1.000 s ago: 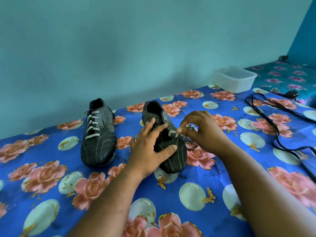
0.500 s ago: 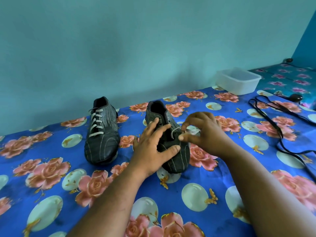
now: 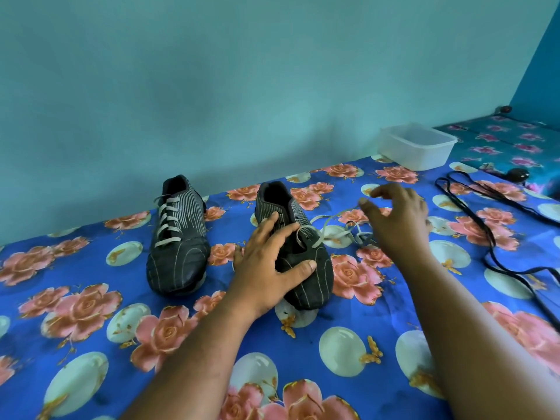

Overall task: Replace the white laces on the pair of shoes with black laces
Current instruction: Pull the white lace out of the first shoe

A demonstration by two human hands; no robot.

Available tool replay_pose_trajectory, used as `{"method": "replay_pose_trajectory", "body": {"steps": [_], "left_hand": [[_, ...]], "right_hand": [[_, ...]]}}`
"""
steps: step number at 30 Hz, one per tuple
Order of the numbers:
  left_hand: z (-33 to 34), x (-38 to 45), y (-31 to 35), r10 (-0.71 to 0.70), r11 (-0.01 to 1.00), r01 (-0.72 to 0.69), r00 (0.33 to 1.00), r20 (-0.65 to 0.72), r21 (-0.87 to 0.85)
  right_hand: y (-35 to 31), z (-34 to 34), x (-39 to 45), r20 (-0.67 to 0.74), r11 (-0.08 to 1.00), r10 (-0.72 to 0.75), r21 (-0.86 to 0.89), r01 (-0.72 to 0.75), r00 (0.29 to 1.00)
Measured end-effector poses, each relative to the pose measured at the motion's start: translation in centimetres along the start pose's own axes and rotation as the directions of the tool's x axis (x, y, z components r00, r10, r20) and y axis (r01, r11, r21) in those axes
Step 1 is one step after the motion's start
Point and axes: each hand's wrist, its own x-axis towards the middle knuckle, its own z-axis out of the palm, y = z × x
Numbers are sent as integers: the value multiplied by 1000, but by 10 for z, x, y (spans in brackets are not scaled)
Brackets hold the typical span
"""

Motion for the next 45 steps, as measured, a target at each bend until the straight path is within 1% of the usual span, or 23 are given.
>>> {"method": "replay_pose_trajectory", "body": {"steps": [1,2,3,4,6,8,9,11,13,15,17,19,20,22,24,26,28,29,34,36,43,45], "left_hand": [[0,0,0,-1,1000,1,1000,2,-2],[0,0,0,0,1000,0,1000,2,-3],[0,0,-1,1,1000,-1,1000,2,-2],[0,0,-1,5,1000,-5,1000,-1,-1],[1,1,-2,8,1000,-8,1000,-5,2],[1,1,-2,5,1000,-5,1000,-4,1],[1,1,-2,5,1000,-5,1000,-3,-1],[0,0,-1,5,1000,-5,1000,0,-5],[0,0,-1,5,1000,-5,1000,2,-2],[0,0,-1,8,1000,-8,1000,-4,0],[0,0,-1,6,1000,-6,1000,-7,4],[0,0,-1,5,1000,-5,1000,-7,8],[1,0,-1,6,1000,-6,1000,-6,7],[1,0,-3,10,1000,-10,1000,-8,1],[1,1,-3,14,1000,-14,1000,-14,-2],[2,1,-3,17,1000,-17,1000,-18,3],[2,1,-3,18,1000,-18,1000,-21,9],[2,1,-3,19,1000,-19,1000,-22,9],[1,1,-3,20,1000,-20,1000,-22,1],[1,1,-2,17,1000,-17,1000,-20,-6],[1,0,-2,5,1000,-5,1000,-12,-9],[1,1,-3,4,1000,-4,1000,-11,-14]], "right_hand": [[-3,3,-5,76,995,-102,7,102,992],[-6,6,-9,158,976,-219,31,217,963],[-7,9,-12,245,948,-318,57,314,916],[-7,12,-15,325,921,-385,74,383,864],[-4,17,-17,419,886,-451,107,451,788],[-3,19,-15,419,874,-480,150,463,771],[-2,19,-14,403,874,-483,165,458,777],[-3,17,-11,351,898,-439,203,390,827],[-5,12,-9,259,923,-341,275,270,903],[-4,7,-4,147,936,-192,324,136,970],[2,5,2,17,954,-61,294,54,998],[7,5,5,-64,980,-15,195,27,998],[7,6,5,-71,990,-15,136,25,997],[2,7,-1,-23,997,-64,51,65,998],[-5,9,-9,90,979,-205,21,204,975],[-7,12,-16,243,940,-334,22,339,911],[-6,15,-19,362,914,-383,17,405,849],[-6,16,-19,389,908,-394,24,418,833],[-6,17,-18,411,894,-436,100,436,801],[-4,17,-18,403,898,-436,147,414,804],[-8,11,-12,283,922,-327,306,239,901],[-10,8,-12,266,931,-275,312,187,924]]}}
